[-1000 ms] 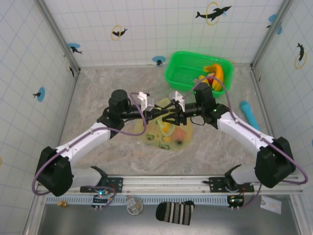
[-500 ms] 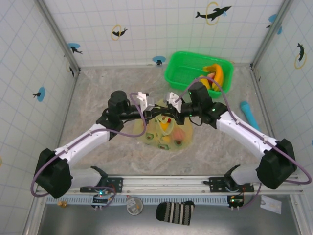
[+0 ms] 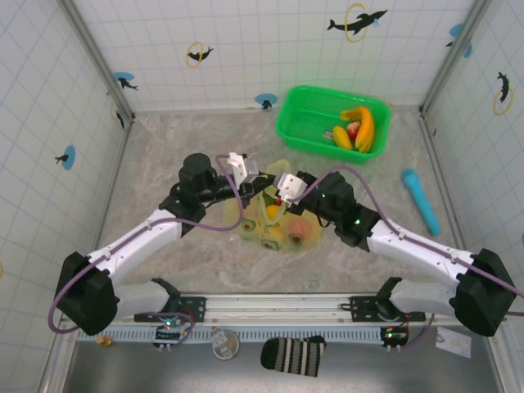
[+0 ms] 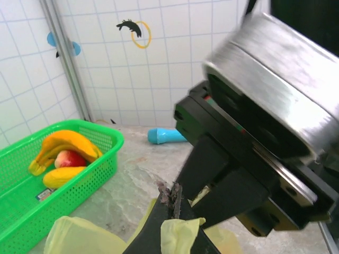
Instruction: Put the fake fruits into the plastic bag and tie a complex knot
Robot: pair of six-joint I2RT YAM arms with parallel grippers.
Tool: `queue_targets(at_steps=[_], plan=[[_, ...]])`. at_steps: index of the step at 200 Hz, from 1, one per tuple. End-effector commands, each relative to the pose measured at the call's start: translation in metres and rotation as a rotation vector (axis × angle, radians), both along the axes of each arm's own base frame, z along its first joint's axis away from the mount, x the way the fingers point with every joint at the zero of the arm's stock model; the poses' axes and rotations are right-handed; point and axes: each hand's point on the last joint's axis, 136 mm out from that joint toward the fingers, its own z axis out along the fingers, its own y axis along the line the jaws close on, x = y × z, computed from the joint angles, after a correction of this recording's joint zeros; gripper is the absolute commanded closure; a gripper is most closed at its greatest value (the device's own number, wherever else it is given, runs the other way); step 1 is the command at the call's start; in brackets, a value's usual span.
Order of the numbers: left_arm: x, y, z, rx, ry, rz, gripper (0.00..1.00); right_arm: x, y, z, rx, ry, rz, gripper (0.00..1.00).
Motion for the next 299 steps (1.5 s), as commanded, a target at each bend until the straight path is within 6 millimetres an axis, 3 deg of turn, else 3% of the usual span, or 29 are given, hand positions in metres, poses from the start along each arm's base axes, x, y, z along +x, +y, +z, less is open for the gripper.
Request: queue_targets(at_steps=[1, 36, 42, 50, 89, 112, 147, 216, 237, 268, 299], plan=[[-0.001, 0.003, 0.010, -0.024, 0.037, 0.008, 0.99, 0.020, -0.022, 0.029, 0.044, -0.185, -0.176, 1.00], [0.006, 0.008, 0.011, -0.029, 0.015, 0.071, 0.81, 0.002, -0.012, 0.026, 0.051, -0.091, -0.020, 1.00], [0.006, 0.009, 0.012, -0.030, 0.014, 0.078, 0.68, 0.000, -0.013, 0.028, 0.067, -0.077, 0.003, 1.00], [0.005, 0.011, 0.012, -0.032, 0.010, 0.086, 0.60, -0.003, -0.014, 0.029, 0.082, -0.059, 0.025, 1.00], [-0.001, 0.019, 0.025, -0.075, -0.013, 0.106, 0.41, -0.008, -0.018, 0.030, 0.125, 0.008, 0.110, 1.00], [-0.005, 0.025, 0.027, -0.060, -0.050, 0.124, 0.37, -0.012, -0.015, 0.030, 0.129, 0.042, 0.158, 1.00], [-0.012, 0.026, 0.004, 0.002, -0.062, 0.097, 0.37, -0.018, -0.010, 0.031, 0.140, 0.077, 0.221, 1.00], [-0.014, 0.005, -0.001, 0.013, -0.041, -0.015, 0.40, -0.027, -0.003, 0.037, 0.163, 0.116, 0.289, 1.00], [-0.012, 0.002, 0.000, 0.014, -0.039, -0.028, 0.48, -0.029, -0.003, 0.038, 0.167, 0.122, 0.296, 1.00], [-0.020, -0.002, 0.005, 0.003, -0.038, -0.092, 0.73, -0.031, -0.001, 0.034, 0.155, 0.141, 0.311, 1.00], [-0.031, -0.002, 0.008, -0.006, -0.034, -0.156, 0.76, -0.031, -0.002, 0.031, 0.146, 0.153, 0.315, 1.00]])
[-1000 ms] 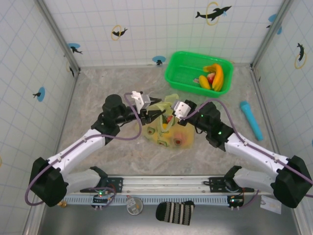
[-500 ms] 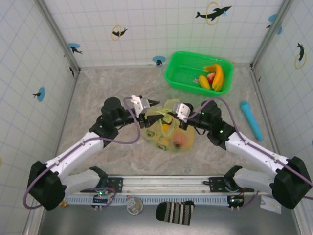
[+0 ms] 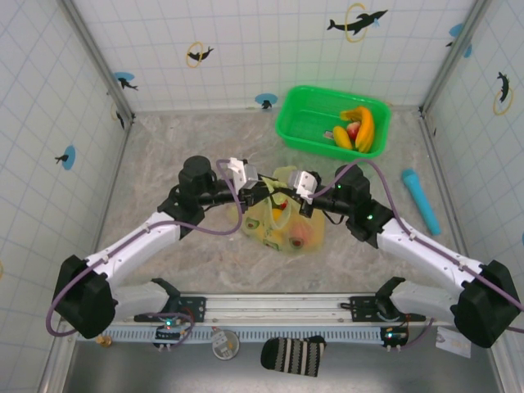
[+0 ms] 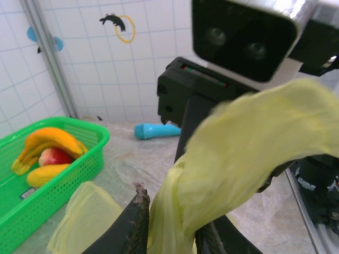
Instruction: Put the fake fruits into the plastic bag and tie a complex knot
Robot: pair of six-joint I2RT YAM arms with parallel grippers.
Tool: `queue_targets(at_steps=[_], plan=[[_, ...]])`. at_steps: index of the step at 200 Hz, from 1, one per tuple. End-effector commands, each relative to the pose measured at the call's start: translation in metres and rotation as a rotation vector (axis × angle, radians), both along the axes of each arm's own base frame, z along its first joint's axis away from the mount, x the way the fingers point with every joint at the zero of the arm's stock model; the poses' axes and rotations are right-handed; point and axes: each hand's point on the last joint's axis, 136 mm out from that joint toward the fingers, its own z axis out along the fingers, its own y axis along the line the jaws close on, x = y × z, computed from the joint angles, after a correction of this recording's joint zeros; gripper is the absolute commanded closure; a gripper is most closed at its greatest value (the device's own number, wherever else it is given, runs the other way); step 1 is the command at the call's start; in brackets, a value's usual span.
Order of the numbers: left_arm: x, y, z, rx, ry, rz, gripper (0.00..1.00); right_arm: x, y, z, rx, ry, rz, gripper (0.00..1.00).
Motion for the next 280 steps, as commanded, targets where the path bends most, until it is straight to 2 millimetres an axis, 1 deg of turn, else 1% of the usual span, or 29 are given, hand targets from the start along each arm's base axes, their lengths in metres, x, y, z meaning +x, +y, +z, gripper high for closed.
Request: queue_targets(at_steps=[1, 10, 39, 72, 74, 80, 88, 95, 103, 120, 140, 161, 184, 192, 201, 212, 232, 241, 261, 273, 280], plan=[[-0.015, -0.003, 0.013, -0.024, -0.024, -0.091, 0.76, -0.001, 0.003, 0.016, 0.024, -0.012, 0.026, 1.00], [-0.016, -0.003, 0.013, -0.023, -0.021, -0.097, 0.79, -0.001, 0.003, 0.016, 0.025, -0.010, 0.026, 1.00], [-0.016, -0.005, 0.011, -0.020, -0.009, -0.116, 1.00, 0.001, 0.004, 0.018, 0.027, -0.009, 0.025, 1.00], [-0.016, -0.005, 0.014, -0.021, -0.015, -0.121, 1.00, 0.004, 0.002, 0.013, 0.000, -0.003, 0.007, 1.00], [-0.017, -0.005, 0.014, -0.020, -0.015, -0.121, 1.00, 0.004, 0.001, 0.012, -0.004, -0.001, 0.004, 0.99], [-0.017, -0.005, 0.014, -0.019, -0.018, -0.120, 1.00, 0.004, 0.000, 0.013, -0.012, -0.004, -0.004, 0.89], [-0.017, -0.004, 0.013, -0.015, -0.026, -0.116, 1.00, 0.005, -0.003, 0.013, -0.020, -0.005, -0.022, 0.72], [-0.016, -0.003, 0.013, -0.010, -0.031, -0.110, 1.00, 0.006, -0.008, 0.016, -0.017, -0.008, -0.039, 0.63], [-0.016, -0.003, 0.012, -0.006, -0.034, -0.106, 1.00, 0.005, -0.013, 0.022, -0.005, -0.012, -0.048, 0.57], [-0.017, -0.002, 0.010, 0.001, -0.037, -0.101, 1.00, 0.000, -0.024, 0.031, 0.021, -0.015, -0.067, 0.53], [-0.016, 0.000, 0.009, 0.004, -0.040, -0.090, 1.00, -0.004, -0.037, 0.034, 0.051, -0.002, -0.092, 0.53], [-0.014, 0.000, 0.007, 0.005, -0.035, -0.078, 1.00, -0.008, -0.046, 0.032, 0.109, 0.038, -0.128, 0.56], [-0.010, 0.000, 0.009, -0.009, -0.020, -0.051, 1.00, -0.014, -0.049, 0.032, 0.239, 0.168, -0.142, 0.56], [-0.010, 0.000, 0.009, -0.015, -0.016, -0.050, 1.00, -0.014, -0.051, 0.033, 0.291, 0.231, -0.159, 0.55], [-0.011, 0.000, 0.008, -0.018, -0.012, -0.049, 1.00, -0.007, -0.057, 0.030, 0.341, 0.289, -0.218, 0.55], [-0.010, 0.000, 0.007, -0.017, -0.006, -0.040, 1.00, -0.010, -0.057, 0.028, 0.372, 0.334, -0.213, 0.56], [-0.006, 0.001, 0.006, -0.016, 0.005, -0.019, 1.00, -0.023, -0.052, 0.029, 0.388, 0.345, -0.182, 0.60], [-0.006, 0.001, 0.006, -0.017, 0.012, -0.016, 1.00, -0.027, -0.051, 0.029, 0.379, 0.318, -0.190, 0.63], [-0.005, 0.000, 0.006, -0.019, 0.033, -0.002, 1.00, -0.030, -0.061, 0.041, 0.420, 0.281, -0.253, 0.64], [-0.004, 0.000, 0.007, -0.022, 0.035, 0.004, 1.00, -0.031, -0.063, 0.043, 0.435, 0.320, -0.266, 0.65], [-0.004, 0.000, 0.006, -0.021, 0.037, 0.005, 1.00, -0.033, -0.063, 0.041, 0.437, 0.361, -0.264, 0.67]])
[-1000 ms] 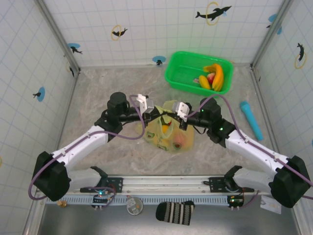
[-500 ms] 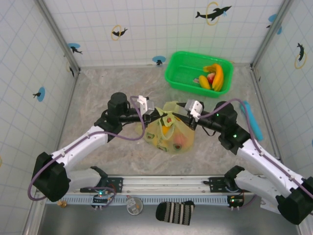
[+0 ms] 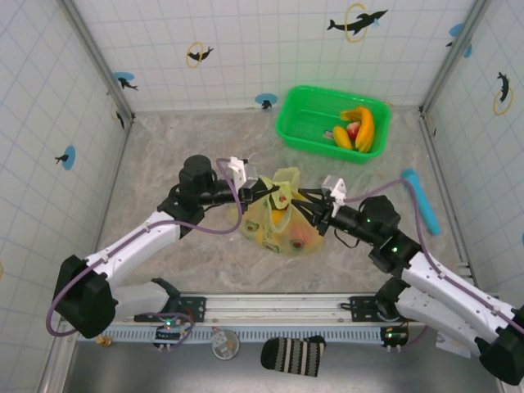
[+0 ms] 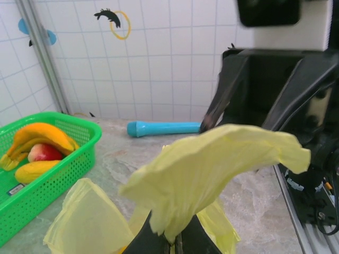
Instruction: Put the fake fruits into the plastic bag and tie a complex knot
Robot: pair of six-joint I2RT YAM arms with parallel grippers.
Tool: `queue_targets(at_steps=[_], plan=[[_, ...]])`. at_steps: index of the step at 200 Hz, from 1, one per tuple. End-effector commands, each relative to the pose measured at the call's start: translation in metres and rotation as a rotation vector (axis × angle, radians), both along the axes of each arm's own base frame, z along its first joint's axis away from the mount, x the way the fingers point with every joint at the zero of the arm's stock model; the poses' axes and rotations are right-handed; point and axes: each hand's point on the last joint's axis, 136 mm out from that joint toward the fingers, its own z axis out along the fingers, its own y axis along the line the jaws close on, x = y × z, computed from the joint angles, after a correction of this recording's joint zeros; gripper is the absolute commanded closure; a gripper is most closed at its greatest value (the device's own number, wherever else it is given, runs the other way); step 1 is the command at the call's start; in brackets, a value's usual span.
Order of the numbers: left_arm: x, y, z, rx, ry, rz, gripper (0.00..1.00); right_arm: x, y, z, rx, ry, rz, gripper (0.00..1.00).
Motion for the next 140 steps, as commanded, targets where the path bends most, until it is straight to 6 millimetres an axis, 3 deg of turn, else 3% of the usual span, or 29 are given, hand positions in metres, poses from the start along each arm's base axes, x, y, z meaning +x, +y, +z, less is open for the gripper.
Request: queue_targets(at_steps=[1, 36, 82, 140], plan=[[-0.004, 0.000, 0.008, -0.027, -0.007, 0.006, 1.00, 0.005, -0.010, 0.014, 0.080, 0.057, -0.071, 0.67], [-0.002, 0.000, 0.008, -0.027, -0.003, 0.012, 1.00, -0.001, -0.002, -0.010, 0.172, 0.291, -0.022, 0.65], [-0.001, -0.001, 0.009, -0.028, 0.011, 0.009, 1.00, 0.005, 0.006, -0.033, 0.235, 0.397, -0.015, 0.55], [-0.003, -0.003, 0.004, -0.023, 0.033, 0.009, 1.00, 0.016, 0.017, -0.022, 0.260, 0.386, 0.005, 0.59]])
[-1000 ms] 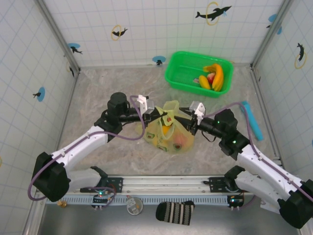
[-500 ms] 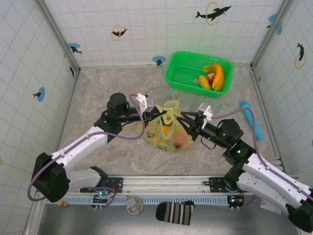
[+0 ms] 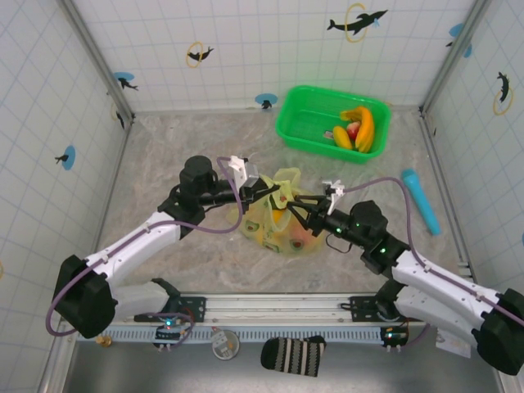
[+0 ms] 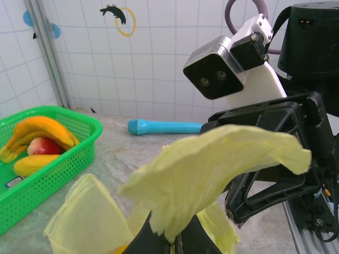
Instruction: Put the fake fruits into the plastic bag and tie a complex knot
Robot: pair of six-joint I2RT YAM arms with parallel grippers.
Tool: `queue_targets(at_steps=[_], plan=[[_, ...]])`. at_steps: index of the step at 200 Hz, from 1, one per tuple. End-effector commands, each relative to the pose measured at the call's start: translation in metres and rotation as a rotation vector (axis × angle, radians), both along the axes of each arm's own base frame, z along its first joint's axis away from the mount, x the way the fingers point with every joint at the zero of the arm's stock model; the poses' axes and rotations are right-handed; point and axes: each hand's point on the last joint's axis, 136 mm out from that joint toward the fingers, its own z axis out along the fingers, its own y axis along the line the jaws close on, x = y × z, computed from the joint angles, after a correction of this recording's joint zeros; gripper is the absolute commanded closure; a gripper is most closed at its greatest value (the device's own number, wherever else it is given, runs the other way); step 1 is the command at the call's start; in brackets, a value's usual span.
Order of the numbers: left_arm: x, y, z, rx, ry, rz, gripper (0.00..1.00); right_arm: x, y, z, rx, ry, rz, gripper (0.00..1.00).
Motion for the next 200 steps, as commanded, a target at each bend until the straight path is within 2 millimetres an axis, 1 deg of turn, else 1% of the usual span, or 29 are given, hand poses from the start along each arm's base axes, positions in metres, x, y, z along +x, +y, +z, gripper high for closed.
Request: queue_targets(at_steps=[1, 10, 19, 26, 39, 50, 63, 70, 75, 85, 92, 101, 121, 128, 141, 147, 161, 183, 188, 200], plan=[[-0.005, -0.002, 0.005, -0.022, -0.005, -0.012, 1.00, 0.005, 0.004, 0.027, 0.075, -0.046, 0.003, 0.59], [-0.005, -0.002, 0.005, -0.022, -0.001, -0.012, 1.00, 0.007, 0.006, 0.029, 0.077, -0.048, 0.006, 0.64], [-0.005, -0.003, 0.006, -0.023, 0.005, -0.013, 1.00, 0.008, 0.008, 0.030, 0.078, -0.047, 0.007, 0.75], [-0.004, -0.003, 0.005, -0.022, 0.014, -0.011, 1.00, 0.010, 0.009, 0.032, 0.079, -0.050, 0.006, 0.81], [-0.003, -0.003, 0.005, -0.022, 0.026, -0.006, 1.00, 0.010, 0.011, 0.036, 0.077, -0.061, 0.012, 0.90], [-0.003, -0.004, 0.004, -0.022, 0.034, -0.006, 1.00, 0.007, 0.014, 0.037, 0.070, -0.079, 0.022, 0.94], [-0.003, -0.004, 0.002, -0.020, 0.041, -0.004, 1.00, 0.004, 0.016, 0.040, 0.064, -0.091, 0.029, 0.95], [-0.003, -0.003, 0.002, -0.020, 0.042, -0.001, 1.00, 0.004, 0.016, 0.039, 0.062, -0.091, 0.027, 0.92], [-0.003, -0.003, 0.001, -0.019, 0.044, 0.000, 1.00, 0.004, 0.016, 0.038, 0.061, -0.089, 0.024, 0.87], [-0.003, -0.003, 0.000, -0.017, 0.047, 0.002, 1.00, 0.004, 0.016, 0.039, 0.063, -0.090, 0.022, 0.72], [-0.003, -0.003, 0.001, -0.017, 0.045, 0.007, 1.00, 0.004, 0.015, 0.039, 0.067, -0.091, 0.022, 0.67], [-0.003, -0.002, 0.000, -0.016, 0.045, 0.008, 1.00, 0.003, 0.016, 0.042, 0.073, -0.099, 0.029, 0.65], [-0.001, -0.001, 0.000, -0.008, 0.039, 0.021, 1.00, 0.000, 0.017, 0.046, 0.079, -0.117, 0.045, 0.65], [-0.001, -0.001, 0.001, -0.009, 0.036, 0.022, 1.00, 0.001, 0.016, 0.045, 0.074, -0.114, 0.040, 0.65], [-0.002, -0.001, 0.002, -0.011, 0.038, 0.019, 1.00, 0.004, 0.016, 0.044, 0.072, -0.110, 0.027, 0.67], [-0.002, -0.002, 0.002, -0.011, 0.041, 0.017, 1.00, 0.006, 0.016, 0.045, 0.072, -0.109, 0.020, 0.70], [-0.002, -0.003, 0.000, -0.008, 0.050, 0.012, 1.00, 0.011, 0.016, 0.044, 0.069, -0.107, -0.003, 0.82], [-0.001, -0.002, -0.003, -0.003, 0.058, 0.016, 1.00, 0.011, 0.016, 0.052, 0.084, -0.134, -0.001, 0.98], [-0.001, -0.002, -0.002, -0.003, 0.057, 0.019, 1.00, 0.009, 0.017, 0.055, 0.087, -0.141, 0.011, 1.00], [0.000, -0.003, -0.003, -0.001, 0.063, 0.021, 1.00, 0.003, 0.021, 0.060, 0.089, -0.165, 0.045, 1.00]])
